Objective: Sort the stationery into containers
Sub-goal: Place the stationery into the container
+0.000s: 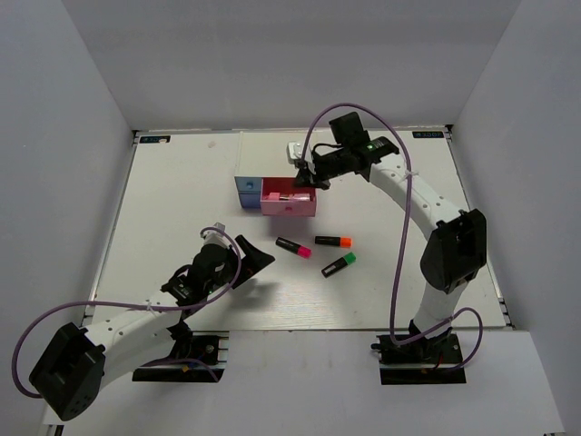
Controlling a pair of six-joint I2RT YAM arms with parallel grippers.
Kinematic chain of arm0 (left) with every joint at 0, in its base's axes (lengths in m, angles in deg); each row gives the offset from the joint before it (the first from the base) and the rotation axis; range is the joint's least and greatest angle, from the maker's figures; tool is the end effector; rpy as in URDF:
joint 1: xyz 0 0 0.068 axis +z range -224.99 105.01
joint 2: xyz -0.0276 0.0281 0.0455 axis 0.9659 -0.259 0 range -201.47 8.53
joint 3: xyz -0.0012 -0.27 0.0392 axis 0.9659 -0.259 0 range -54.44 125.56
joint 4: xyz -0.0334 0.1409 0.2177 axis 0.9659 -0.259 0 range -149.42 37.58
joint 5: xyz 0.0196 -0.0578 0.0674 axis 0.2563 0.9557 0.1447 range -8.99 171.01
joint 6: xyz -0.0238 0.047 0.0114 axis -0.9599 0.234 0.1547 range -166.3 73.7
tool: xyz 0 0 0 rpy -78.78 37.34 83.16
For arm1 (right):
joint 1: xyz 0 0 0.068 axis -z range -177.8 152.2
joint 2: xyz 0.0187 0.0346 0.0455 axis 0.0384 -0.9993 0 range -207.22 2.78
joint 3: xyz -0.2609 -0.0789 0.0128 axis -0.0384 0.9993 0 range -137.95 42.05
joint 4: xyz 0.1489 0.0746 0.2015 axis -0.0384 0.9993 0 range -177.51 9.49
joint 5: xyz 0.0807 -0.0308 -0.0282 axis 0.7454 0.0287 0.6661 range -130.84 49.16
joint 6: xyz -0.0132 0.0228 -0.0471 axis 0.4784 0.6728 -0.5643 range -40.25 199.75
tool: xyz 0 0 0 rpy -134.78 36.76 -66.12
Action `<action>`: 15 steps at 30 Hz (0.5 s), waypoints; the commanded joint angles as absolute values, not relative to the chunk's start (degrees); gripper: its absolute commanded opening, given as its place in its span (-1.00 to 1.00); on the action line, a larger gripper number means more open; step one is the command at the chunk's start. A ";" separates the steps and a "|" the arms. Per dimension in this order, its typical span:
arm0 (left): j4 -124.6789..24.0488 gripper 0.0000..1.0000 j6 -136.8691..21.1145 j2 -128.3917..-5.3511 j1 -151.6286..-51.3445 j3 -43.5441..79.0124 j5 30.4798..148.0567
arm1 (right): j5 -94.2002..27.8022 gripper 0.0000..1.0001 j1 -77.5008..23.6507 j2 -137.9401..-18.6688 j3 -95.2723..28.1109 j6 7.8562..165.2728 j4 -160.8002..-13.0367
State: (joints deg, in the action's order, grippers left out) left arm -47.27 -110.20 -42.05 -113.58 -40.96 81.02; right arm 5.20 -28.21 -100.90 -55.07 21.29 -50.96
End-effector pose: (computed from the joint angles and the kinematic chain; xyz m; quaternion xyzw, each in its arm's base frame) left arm 0.1383 -0.1104 0.1594 -0.1916 0.8532 -0.3784 0.3036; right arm 0.3360 0.2269 0.3342 -0.7023 0.4940 0.2593 0.4422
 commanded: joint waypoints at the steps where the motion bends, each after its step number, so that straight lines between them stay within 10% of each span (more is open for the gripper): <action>1: -46.97 1.00 -109.67 -41.91 -113.48 -39.85 81.45 | 8.03 -1.00 -29.35 -98.38 -55.94 16.83 -46.04; 15: -46.97 1.00 -109.67 -42.00 -113.48 -39.85 81.45 | -7.06 -1.00 -34.27 -102.51 -53.58 16.47 -44.35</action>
State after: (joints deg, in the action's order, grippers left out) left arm -47.38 -110.20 -41.97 -113.58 -40.96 81.04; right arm -1.42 -33.30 -101.43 -54.61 14.91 -41.82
